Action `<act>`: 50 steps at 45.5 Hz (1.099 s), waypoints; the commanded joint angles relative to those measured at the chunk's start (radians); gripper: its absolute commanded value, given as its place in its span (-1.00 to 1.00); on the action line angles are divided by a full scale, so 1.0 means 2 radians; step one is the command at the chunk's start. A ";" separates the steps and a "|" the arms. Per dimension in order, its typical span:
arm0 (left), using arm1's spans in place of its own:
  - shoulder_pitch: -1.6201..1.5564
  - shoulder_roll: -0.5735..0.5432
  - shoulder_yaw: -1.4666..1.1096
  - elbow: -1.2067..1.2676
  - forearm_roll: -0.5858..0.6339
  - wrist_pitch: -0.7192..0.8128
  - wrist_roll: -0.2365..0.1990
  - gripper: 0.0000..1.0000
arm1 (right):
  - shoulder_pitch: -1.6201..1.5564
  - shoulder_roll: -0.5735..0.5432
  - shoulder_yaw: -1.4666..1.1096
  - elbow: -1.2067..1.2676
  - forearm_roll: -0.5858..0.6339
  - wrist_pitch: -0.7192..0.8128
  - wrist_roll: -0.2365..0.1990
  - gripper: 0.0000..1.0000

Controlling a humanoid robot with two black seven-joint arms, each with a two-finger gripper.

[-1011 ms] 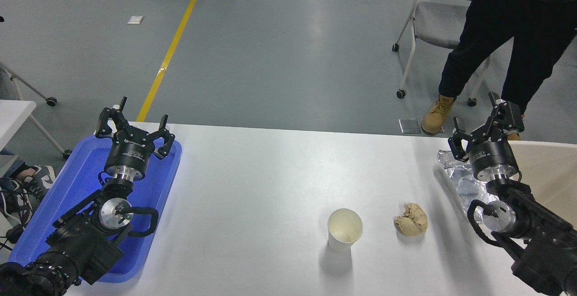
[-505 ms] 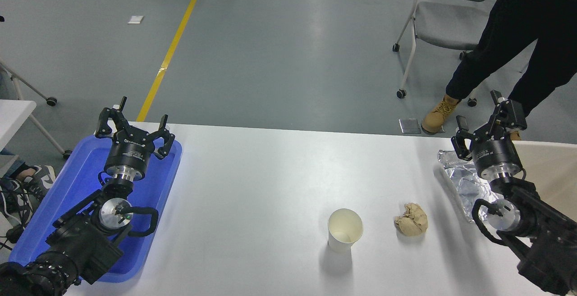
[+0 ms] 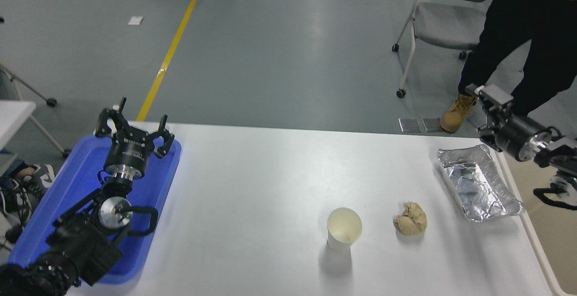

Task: Pick up paper cup place in dustbin

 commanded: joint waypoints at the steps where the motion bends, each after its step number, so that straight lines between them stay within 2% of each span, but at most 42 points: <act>1: 0.000 0.000 0.000 0.000 0.000 -0.001 0.000 1.00 | 0.165 -0.003 -0.245 0.000 -0.003 0.047 -0.043 1.00; 8: 0.000 0.000 0.000 0.000 0.000 -0.001 0.000 1.00 | 0.244 0.025 -0.343 0.002 -0.004 0.106 -0.059 1.00; 15: 0.000 0.000 0.000 0.000 0.000 -0.001 0.000 1.00 | 0.305 0.061 -0.396 0.009 -0.012 0.162 -0.060 1.00; 29: 0.000 0.000 0.000 0.000 0.000 0.000 0.000 1.00 | 0.400 0.129 -0.409 0.113 -0.095 0.180 -0.057 1.00; 50: 0.000 0.000 0.000 0.000 0.000 -0.001 0.000 1.00 | 0.485 0.200 -0.406 0.263 -0.089 0.221 -0.057 1.00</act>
